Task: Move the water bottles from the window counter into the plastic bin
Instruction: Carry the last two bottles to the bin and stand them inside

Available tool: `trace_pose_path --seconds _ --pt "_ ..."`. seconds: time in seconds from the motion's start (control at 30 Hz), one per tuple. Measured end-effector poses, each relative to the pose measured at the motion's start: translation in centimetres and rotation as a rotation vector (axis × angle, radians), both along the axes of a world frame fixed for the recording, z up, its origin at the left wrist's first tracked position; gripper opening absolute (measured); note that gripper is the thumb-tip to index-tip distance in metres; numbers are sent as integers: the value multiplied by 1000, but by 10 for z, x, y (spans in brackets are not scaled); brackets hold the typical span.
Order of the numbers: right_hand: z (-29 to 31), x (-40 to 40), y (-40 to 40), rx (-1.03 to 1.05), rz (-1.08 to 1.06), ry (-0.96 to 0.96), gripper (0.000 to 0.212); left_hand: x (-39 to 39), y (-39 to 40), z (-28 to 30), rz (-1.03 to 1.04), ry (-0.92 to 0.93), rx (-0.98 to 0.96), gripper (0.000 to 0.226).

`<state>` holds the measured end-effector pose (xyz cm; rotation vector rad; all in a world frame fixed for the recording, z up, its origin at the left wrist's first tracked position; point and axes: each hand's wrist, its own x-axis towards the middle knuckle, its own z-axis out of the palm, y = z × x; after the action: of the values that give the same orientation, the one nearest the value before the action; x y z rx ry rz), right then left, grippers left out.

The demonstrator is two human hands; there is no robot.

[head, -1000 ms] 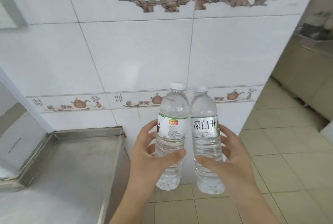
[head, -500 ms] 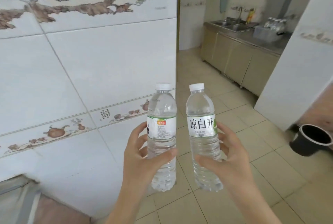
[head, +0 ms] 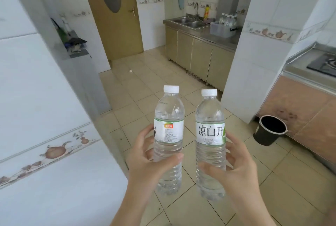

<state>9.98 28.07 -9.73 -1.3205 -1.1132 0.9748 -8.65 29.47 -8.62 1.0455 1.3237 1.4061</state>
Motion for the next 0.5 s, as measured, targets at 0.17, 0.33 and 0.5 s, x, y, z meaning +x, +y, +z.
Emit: trace_pose_path --seconds 0.17,0.33,0.5 --pt "-8 42 80 20 -70 -1 88 43 92 -9 -61 -4 6 80" --pt "-4 81 176 13 -95 -14 88 86 196 -11 -102 -57 31 80" --pt "6 113 274 21 -126 -4 84 121 297 -1 -136 -67 29 81"
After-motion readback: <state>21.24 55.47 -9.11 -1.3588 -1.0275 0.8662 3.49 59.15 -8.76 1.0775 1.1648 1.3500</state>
